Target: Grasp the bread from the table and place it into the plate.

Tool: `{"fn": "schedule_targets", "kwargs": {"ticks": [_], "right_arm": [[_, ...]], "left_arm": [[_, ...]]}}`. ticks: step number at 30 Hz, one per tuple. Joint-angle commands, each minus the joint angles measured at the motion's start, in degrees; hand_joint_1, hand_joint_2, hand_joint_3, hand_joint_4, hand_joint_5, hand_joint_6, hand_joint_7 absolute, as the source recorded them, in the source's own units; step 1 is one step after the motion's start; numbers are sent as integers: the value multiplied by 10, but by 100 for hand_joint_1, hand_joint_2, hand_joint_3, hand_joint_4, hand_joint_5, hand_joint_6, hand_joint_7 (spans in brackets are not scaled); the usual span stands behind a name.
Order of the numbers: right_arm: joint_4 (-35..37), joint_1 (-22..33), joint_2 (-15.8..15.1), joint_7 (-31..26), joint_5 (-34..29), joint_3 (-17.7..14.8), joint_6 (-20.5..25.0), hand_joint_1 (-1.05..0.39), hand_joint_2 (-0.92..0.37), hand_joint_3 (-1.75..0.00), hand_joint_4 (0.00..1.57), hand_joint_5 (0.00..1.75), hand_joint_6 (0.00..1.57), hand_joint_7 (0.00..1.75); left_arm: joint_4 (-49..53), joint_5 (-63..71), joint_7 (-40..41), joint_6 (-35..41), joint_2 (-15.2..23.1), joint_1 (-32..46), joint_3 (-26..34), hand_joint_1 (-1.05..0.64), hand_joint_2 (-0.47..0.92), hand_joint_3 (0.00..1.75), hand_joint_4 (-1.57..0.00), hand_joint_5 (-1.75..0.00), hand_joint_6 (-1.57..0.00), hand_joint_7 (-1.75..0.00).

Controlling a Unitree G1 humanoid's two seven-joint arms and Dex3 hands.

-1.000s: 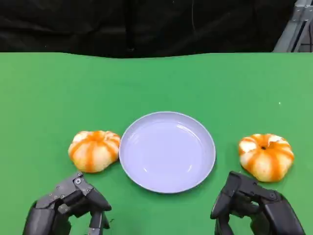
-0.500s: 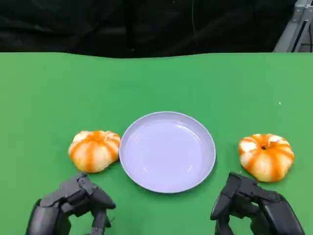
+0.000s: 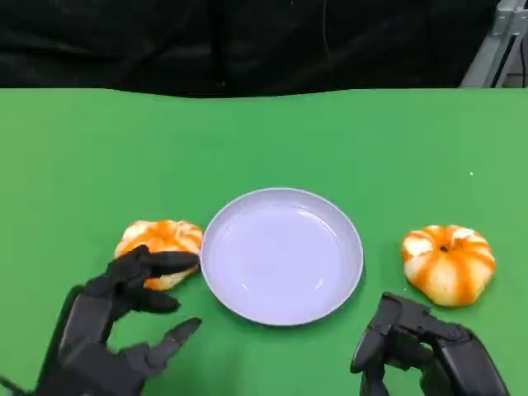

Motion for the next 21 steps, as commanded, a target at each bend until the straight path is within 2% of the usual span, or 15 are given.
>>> {"fn": "schedule_targets", "kwargs": {"ticks": [1,6,11,15,19,21], "right_arm": [[-6,4,-3,0,7,-3,-3,11,-30,-151,73,175,66,164],[-5,4,-3,-2,4,-3,-5,11,-29,-151,74,175,66,164],[-4,6,-4,0,8,-2,-8,10,-30,-149,73,175,66,163],[-4,8,-4,0,11,-1,-8,9,-31,-148,74,175,66,163],[-13,13,-5,1,13,1,0,7,-31,-148,74,175,66,163],[-15,15,-6,1,12,1,-1,7,-31,-148,74,175,66,163]], "left_arm": [[-1,131,12,38,58,-47,-26,-46,92,10,-32,-75,-43,-20],[15,272,11,74,98,-92,-68,-58,92,13,-30,-66,-42,-11],[97,378,-11,120,119,-182,-122,-59,92,10,-25,-61,-42,-8],[130,396,-11,130,123,-209,-138,-60,92,9,-23,-62,-42,-7],[238,449,-45,170,117,-286,-189,-62,92,6,-20,-59,-38,-4],[257,453,-42,177,116,-299,-199,-62,91,4,-23,-58,-40,-3]]}}
